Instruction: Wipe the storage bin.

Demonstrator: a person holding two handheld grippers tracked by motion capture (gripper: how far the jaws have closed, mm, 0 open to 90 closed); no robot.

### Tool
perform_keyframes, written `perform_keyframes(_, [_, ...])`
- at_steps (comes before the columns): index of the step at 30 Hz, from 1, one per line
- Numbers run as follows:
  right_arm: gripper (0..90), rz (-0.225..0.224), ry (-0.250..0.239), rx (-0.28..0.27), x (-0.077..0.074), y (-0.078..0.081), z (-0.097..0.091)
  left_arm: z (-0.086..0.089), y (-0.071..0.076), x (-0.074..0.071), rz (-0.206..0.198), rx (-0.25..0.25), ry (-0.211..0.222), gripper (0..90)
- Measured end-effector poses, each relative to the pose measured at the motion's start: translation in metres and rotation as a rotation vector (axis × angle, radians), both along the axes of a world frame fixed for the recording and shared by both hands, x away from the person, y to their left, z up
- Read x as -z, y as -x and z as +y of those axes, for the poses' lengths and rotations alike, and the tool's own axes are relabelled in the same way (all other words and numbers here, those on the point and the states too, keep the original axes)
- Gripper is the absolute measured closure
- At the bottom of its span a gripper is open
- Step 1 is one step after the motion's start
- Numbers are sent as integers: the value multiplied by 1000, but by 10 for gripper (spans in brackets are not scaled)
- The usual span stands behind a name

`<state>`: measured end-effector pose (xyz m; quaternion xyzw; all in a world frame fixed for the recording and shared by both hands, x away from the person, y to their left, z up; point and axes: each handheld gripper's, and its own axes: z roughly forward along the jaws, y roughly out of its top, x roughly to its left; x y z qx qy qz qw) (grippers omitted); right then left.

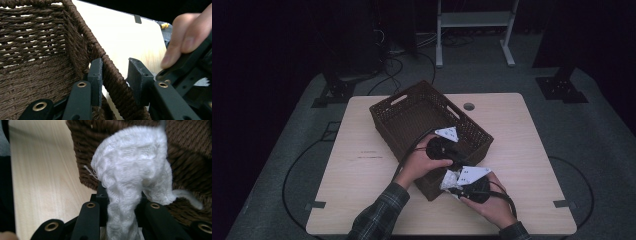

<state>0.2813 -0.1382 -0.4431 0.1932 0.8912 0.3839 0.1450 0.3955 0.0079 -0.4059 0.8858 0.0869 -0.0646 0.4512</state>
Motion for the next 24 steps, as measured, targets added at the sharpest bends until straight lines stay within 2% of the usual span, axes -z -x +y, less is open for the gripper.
perform_keyframes(6, [737,23,22,-6,10,-5,3,0,0,0,1,0,0,645])
perform_keyframes(13, [736,42,105,-30,27,-7,14,0,0,0,2,1,-1,645])
perform_keyframes(20, [736,35,145,-52,31,-4,20,0,0,0,4,-2,1,645])
perform_keyframes(24, [736,44,135,-67,29,0,24,0,0,0,3,0,0,645])
